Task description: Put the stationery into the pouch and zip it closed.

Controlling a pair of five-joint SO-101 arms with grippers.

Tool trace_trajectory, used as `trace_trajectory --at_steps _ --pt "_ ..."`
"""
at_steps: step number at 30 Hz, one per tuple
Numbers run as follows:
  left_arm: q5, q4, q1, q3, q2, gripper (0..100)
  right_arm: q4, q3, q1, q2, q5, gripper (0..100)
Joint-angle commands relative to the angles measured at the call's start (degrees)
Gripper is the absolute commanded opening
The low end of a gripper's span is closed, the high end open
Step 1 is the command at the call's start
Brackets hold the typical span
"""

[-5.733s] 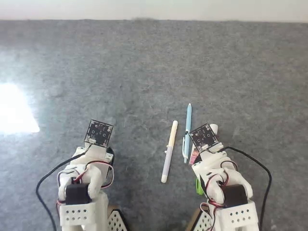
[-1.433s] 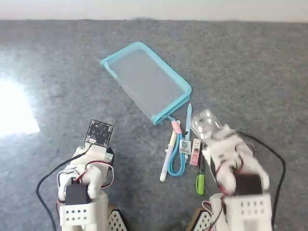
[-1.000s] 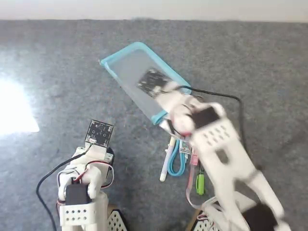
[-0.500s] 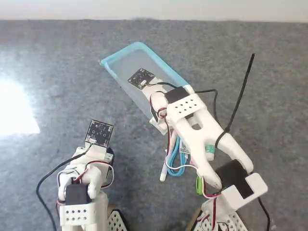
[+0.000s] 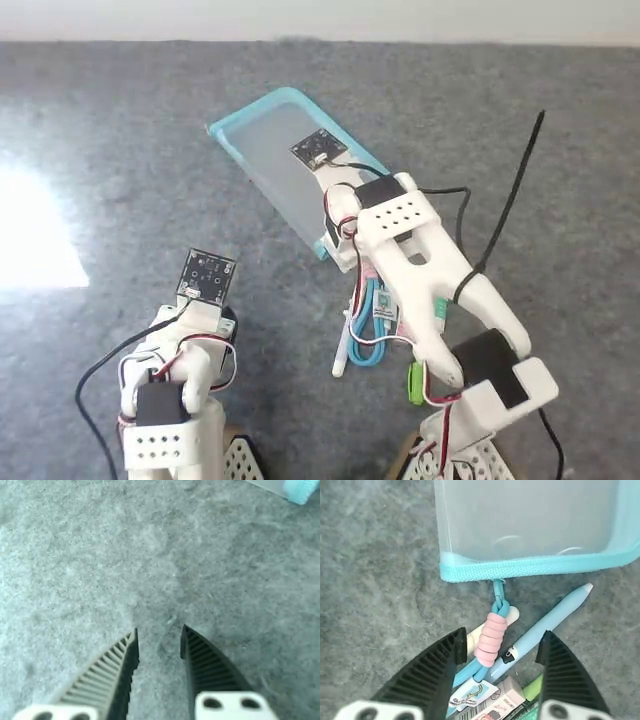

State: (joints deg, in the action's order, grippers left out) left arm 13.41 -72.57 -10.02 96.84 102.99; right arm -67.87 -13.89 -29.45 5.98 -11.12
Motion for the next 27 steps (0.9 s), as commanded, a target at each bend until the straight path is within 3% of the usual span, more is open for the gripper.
trace_trajectory --at_steps 1,21,27 --pt "-0.4 -0.1 0.1 -0.4 1.1 13 0.3 0.6 0.1 1.8 0.6 23.8" --pt "-0.4 -0.1 0.1 -0.4 1.1 13 3.7 1.3 0.5 9.3 0.7 23.4" --pt "-0.4 -0.1 0.1 -0.4 1.1 13 3.5 2.2 0.5 9.3 0.7 10.4"
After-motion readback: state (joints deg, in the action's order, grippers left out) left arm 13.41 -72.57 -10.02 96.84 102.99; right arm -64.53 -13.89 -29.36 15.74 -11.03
